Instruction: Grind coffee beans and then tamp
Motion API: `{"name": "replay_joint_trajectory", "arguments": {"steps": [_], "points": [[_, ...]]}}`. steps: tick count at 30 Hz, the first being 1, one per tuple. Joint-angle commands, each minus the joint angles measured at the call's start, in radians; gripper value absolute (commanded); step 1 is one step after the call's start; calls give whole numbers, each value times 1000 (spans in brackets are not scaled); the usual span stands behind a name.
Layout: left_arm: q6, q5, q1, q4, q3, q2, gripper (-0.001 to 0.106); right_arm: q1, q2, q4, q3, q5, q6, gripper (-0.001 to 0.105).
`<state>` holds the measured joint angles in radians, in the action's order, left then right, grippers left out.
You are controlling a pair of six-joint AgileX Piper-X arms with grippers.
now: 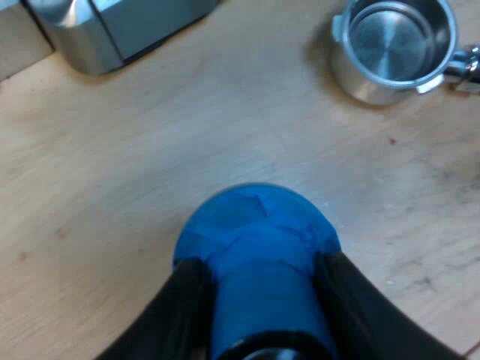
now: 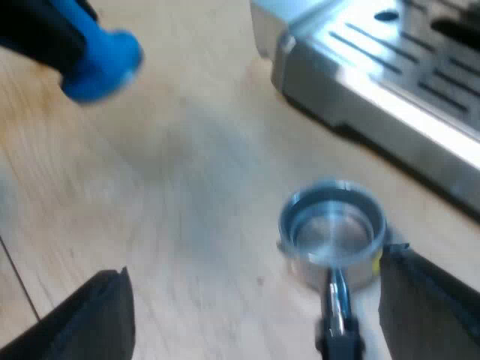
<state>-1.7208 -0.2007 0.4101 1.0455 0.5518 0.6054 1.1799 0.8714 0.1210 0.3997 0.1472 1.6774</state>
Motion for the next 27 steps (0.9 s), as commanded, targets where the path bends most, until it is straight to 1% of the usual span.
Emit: {"name": "replay_joint_trajectory", "arguments": {"steps": [1,4,6,10,13,15,16,18,22,23,27], "points": [[-6,-29,6,0,13,-4,0,1,-6,43,2,17,-1,69],[-8,-28,14,0,21,-4,0,-2,-6,55,-8,63,-4,69],[-8,-28,42,0,32,-4,0,-1,-6,51,-23,102,-17,69],[-8,-20,79,-6,40,-4,0,-1,-8,48,-51,103,-23,69],[-8,-21,91,-10,40,-4,0,-1,-8,18,-81,103,-57,69],[-8,-20,94,-10,40,-4,0,-1,-8,-47,-110,103,-85,69],[-8,-25,93,-10,40,-4,0,-1,-8,-66,-119,103,-86,69],[-8,-39,96,-10,43,-4,0,-1,-8,-121,-138,103,-80,69],[-8,-44,112,-16,49,-4,0,-1,-8,-144,-151,103,-65,69],[-8,-44,123,-19,51,-1,0,-1,-8,-155,-170,103,-24,69],[-2,-44,162,-20,74,34,0,-1,-8,-211,-197,103,5,69]]}}
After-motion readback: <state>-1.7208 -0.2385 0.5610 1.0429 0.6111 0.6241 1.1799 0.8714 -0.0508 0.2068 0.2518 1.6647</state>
